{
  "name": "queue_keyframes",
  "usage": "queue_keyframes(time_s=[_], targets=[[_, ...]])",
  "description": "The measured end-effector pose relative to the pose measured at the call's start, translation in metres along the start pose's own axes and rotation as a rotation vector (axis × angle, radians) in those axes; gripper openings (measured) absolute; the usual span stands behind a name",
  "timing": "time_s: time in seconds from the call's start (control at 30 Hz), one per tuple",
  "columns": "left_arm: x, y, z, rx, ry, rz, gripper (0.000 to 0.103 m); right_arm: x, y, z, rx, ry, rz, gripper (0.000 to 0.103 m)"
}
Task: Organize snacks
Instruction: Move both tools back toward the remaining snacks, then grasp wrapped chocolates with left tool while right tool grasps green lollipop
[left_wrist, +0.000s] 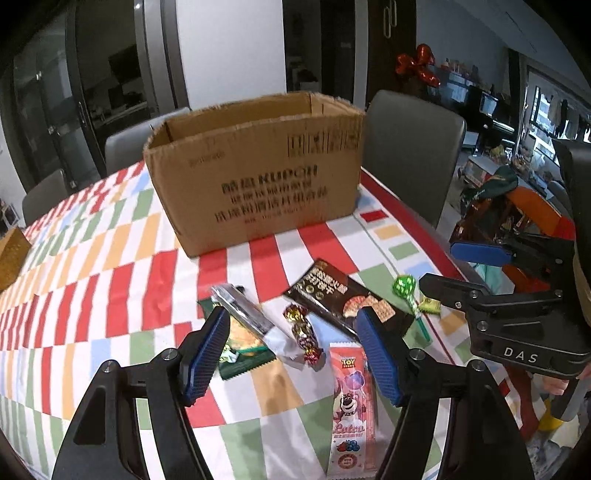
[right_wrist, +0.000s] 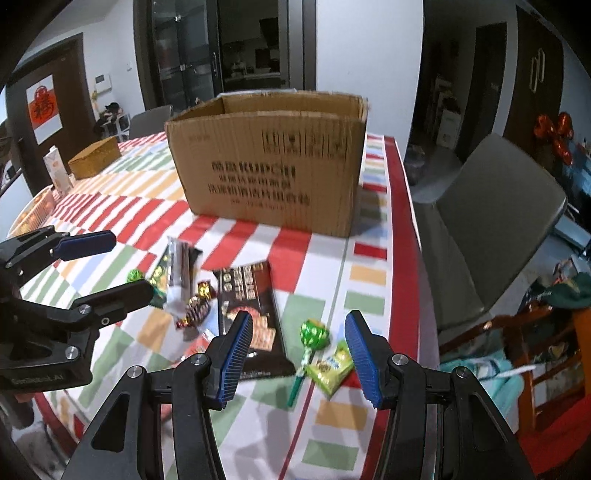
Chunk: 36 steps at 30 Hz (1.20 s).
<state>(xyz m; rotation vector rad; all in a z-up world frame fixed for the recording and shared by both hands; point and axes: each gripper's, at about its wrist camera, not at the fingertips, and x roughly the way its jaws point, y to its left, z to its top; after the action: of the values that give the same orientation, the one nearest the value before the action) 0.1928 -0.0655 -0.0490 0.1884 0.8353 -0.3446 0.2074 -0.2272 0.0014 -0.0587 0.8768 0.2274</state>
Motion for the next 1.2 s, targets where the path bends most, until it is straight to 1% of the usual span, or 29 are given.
queue_keyframes(time_s=[0.1,0.17,0.23,0.33,0.53,0.63,0.77,0.83,1.07,1.13,1.2], targets=[[0.012,0.0,-0.004,-0.004,0.025,-0.016,0.064,0.008,-0.003,-0.005,0.016,0.023,-0.004,0.053],[0.019,0.0,-0.006,-0.005,0.034,-0.04,0.06,0.014,-0.006,-0.007,0.03,0.04,-0.001,0.053],[0.025,0.001,-0.007,-0.01,0.047,-0.062,0.054,0.02,-0.008,-0.008,0.037,0.054,-0.004,0.053],[0.037,0.002,-0.008,-0.017,0.078,-0.067,0.047,0.026,-0.01,-0.009,0.049,0.063,-0.006,0.052],[0.057,0.003,-0.01,-0.038,0.127,-0.072,0.038,0.038,-0.016,-0.011,0.095,0.086,0.016,0.044],[0.062,0.005,-0.01,-0.045,0.138,-0.063,0.035,0.044,-0.016,-0.011,0.1,0.096,0.021,0.041],[0.065,0.003,-0.007,-0.045,0.145,-0.062,0.034,0.051,-0.015,-0.011,0.104,0.111,0.036,0.036],[0.066,0.002,-0.007,-0.048,0.155,-0.074,0.03,0.054,-0.015,-0.011,0.109,0.118,0.04,0.034],[0.075,0.005,-0.013,-0.075,0.193,-0.098,0.027,0.063,-0.017,-0.012,0.124,0.13,0.049,0.03],[0.078,0.006,-0.014,-0.083,0.203,-0.097,0.024,0.065,-0.016,-0.012,0.122,0.133,0.048,0.028],[0.079,0.007,-0.014,-0.091,0.209,-0.102,0.023,0.069,-0.016,-0.011,0.123,0.14,0.053,0.027]])
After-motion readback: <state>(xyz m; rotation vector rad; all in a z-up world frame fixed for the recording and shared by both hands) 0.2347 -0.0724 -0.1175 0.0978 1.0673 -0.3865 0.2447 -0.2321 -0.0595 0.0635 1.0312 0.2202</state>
